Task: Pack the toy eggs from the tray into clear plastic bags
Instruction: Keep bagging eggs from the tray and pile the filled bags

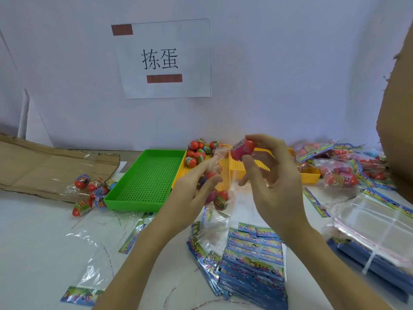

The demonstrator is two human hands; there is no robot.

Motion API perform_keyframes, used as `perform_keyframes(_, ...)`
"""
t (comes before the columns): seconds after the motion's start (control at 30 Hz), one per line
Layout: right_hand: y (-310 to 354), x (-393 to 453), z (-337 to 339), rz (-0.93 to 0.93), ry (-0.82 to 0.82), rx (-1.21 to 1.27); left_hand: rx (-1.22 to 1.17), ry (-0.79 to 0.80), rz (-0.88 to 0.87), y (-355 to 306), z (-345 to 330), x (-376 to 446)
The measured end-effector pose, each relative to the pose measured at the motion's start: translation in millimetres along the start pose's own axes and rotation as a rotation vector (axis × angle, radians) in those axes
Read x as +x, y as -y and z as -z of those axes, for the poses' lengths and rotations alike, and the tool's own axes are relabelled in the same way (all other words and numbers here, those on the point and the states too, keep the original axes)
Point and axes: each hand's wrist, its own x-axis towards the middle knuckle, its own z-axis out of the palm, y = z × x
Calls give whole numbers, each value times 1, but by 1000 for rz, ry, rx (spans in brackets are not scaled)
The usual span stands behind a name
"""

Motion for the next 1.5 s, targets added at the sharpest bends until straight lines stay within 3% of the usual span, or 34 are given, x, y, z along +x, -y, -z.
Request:
perform_keyframes(0.23,-15,2,9,165,242,-499,-52,2,3,2,-1,-2)
perform_keyframes(0.43,-12,3,11,182,277,-539,9,-35,-11,-1,-1,-2)
perform_keyframes(0.87,-12,5,14,146,321,-588,-287,-81,162,-7,-2,1)
perform_keyframes(0.97,-15,3,14,104,386,-654,-322,-75,170,-6,-1,1)
perform_keyframes(1.13,-16,0,11,27,297,-853,-344,-40,179,-11,-5,-1)
perform_keyframes(1.27,-12,3,12,-31,166,-650,-372,-111,206,-13,-6,1)
perform_keyframes(1.4,-6,5,9,-378,99,-213,-482,-62,295,-13,-9,0)
perform_keyframes(1.5,-10,2,9,-503,125,-180,-463,1,326,-14,-13,-1)
